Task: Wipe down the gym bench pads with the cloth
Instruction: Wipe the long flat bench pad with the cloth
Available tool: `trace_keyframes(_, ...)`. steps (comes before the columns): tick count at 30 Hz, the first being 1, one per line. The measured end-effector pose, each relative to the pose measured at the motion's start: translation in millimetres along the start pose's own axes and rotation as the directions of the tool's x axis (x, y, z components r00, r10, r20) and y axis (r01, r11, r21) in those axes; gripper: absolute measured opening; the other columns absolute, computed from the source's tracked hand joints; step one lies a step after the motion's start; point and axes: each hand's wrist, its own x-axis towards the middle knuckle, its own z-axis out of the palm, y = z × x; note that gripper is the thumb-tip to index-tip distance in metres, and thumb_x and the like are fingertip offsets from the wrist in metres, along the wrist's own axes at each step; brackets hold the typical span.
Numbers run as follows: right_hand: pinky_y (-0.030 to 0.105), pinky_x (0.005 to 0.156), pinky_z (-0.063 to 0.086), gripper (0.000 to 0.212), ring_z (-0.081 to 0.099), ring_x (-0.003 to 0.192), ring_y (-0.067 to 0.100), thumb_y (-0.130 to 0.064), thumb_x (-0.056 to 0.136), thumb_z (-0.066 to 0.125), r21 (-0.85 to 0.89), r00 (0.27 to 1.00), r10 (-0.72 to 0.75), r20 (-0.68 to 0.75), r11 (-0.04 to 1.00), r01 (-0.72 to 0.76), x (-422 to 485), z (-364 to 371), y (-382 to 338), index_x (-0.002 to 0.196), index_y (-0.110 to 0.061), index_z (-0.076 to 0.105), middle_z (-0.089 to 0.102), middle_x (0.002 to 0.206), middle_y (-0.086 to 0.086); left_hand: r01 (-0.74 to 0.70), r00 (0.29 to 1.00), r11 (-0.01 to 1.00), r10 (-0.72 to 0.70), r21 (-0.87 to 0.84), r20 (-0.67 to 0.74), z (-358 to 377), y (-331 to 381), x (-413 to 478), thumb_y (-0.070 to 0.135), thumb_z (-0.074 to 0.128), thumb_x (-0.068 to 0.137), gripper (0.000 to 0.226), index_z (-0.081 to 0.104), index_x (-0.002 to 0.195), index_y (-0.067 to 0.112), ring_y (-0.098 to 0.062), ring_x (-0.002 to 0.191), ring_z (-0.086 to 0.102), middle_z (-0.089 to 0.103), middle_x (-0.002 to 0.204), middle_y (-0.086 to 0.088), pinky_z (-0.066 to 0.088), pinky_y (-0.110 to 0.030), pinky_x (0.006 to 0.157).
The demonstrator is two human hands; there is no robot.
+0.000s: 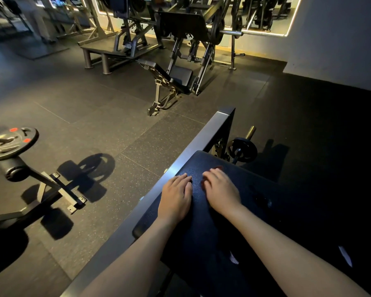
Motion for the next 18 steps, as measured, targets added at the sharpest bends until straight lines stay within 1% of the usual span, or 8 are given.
trace_keyframes(3, 0.035, 0.116, 0.025, 0.034, 0.034, 0.14, 0.02, -0.026, 0.104, 0.043, -0.033, 0.996, 0.077, -0.053, 0.996, -0.079, -6, 6, -12, 0.135, -0.018, 0.053, 0.046, 0.147, 0.003, 0.014, 1.0, 1.0, -0.015, -0.011, -0.012, 0, 3, -1, 0.031, 0.036, 0.102, 0.046, 0.068, 0.128, 0.012, -0.017, 0.133, 0.051, 0.066, 0.134, -0.002, 0.024, -0.026, 0.115)
trace_keyframes(6, 0.035, 0.119, 0.022, 0.036, 0.033, 0.143, 0.02, -0.025, 0.104, 0.041, -0.013, 0.995, -0.097, -0.017, 0.995, 0.097, -27, 21, -32, 0.138, -0.018, 0.052, 0.047, 0.148, 0.002, -0.068, 0.998, 0.998, 0.068, -0.001, 0.003, 0, 4, -2, 0.022, 0.037, 0.101, 0.043, 0.073, 0.117, 0.006, -0.023, 0.126, 0.06, 0.071, 0.123, -0.006, 0.028, -0.028, 0.111)
trace_keyframes(9, 0.035, 0.118, 0.021, 0.035, 0.035, 0.141, 0.018, -0.026, 0.104, 0.041, -0.022, 0.984, -0.177, 0.022, 0.984, 0.178, -18, 12, -16, 0.137, -0.019, 0.054, 0.05, 0.145, 0.0, -0.036, 0.999, 0.999, 0.036, 0.014, -0.01, -4, 5, -2, 0.029, 0.03, 0.101, 0.051, 0.069, 0.126, 0.007, -0.018, 0.133, 0.053, 0.067, 0.132, -0.004, 0.023, -0.025, 0.116)
trace_keyframes(11, 0.036, 0.116, 0.023, 0.033, 0.037, 0.138, 0.019, -0.025, 0.103, 0.044, -0.052, 0.997, -0.076, -0.006, 0.996, 0.076, -1, 5, 3, 0.133, -0.019, 0.055, 0.051, 0.142, 0.001, -0.017, 0.999, 1.0, 0.017, 0.022, -0.028, -3, 5, -2, 0.032, 0.032, 0.101, 0.05, 0.067, 0.13, 0.01, -0.016, 0.135, 0.049, 0.063, 0.137, -0.003, 0.02, -0.023, 0.116)
trace_keyframes(13, 0.036, 0.116, 0.023, 0.033, 0.036, 0.139, 0.02, -0.025, 0.102, 0.045, -0.024, 0.997, 0.062, -0.04, 0.998, -0.063, 8, 1, 10, 0.134, -0.019, 0.055, 0.05, 0.144, 0.003, -0.011, 0.999, 0.999, 0.012, 0.043, -0.034, -1, 4, -2, 0.036, 0.031, 0.101, 0.052, 0.067, 0.131, 0.013, -0.017, 0.135, 0.049, 0.062, 0.139, -0.002, 0.024, -0.027, 0.117)
trace_keyframes(14, 0.036, 0.117, 0.024, 0.034, 0.034, 0.14, 0.021, -0.025, 0.102, 0.045, -0.007, 0.995, 0.087, -0.04, 0.996, -0.087, 7, 2, 5, 0.134, -0.018, 0.055, 0.049, 0.145, 0.003, -0.008, 0.999, 0.999, 0.009, 0.048, -0.037, 0, 2, -1, 0.038, 0.029, 0.1, 0.054, 0.067, 0.13, 0.014, -0.017, 0.134, 0.05, 0.063, 0.138, -0.002, 0.027, -0.029, 0.117)
trace_keyframes(15, 0.036, 0.116, 0.024, 0.034, 0.033, 0.14, 0.021, -0.025, 0.102, 0.045, -0.001, 0.998, 0.063, -0.03, 0.998, -0.063, 3, 5, -4, 0.134, -0.018, 0.055, 0.048, 0.145, 0.003, -0.004, 0.999, 0.999, 0.006, 0.051, -0.042, 2, 0, 0, 0.039, 0.028, 0.099, 0.056, 0.068, 0.129, 0.015, -0.017, 0.133, 0.051, 0.063, 0.137, -0.003, 0.03, -0.032, 0.117)
trace_keyframes(18, 0.034, 0.116, 0.025, 0.034, 0.035, 0.141, 0.021, -0.025, 0.104, 0.043, 0.036, 0.989, -0.149, 0.015, 0.988, 0.149, -13, 14, -24, 0.134, -0.017, 0.056, 0.05, 0.144, 0.002, 0.03, 0.999, 0.998, -0.028, 0.058, -0.038, 5, 1, 3, 0.042, 0.026, 0.098, 0.056, 0.067, 0.131, 0.02, -0.015, 0.136, 0.049, 0.062, 0.14, 0.0, 0.032, -0.035, 0.115)
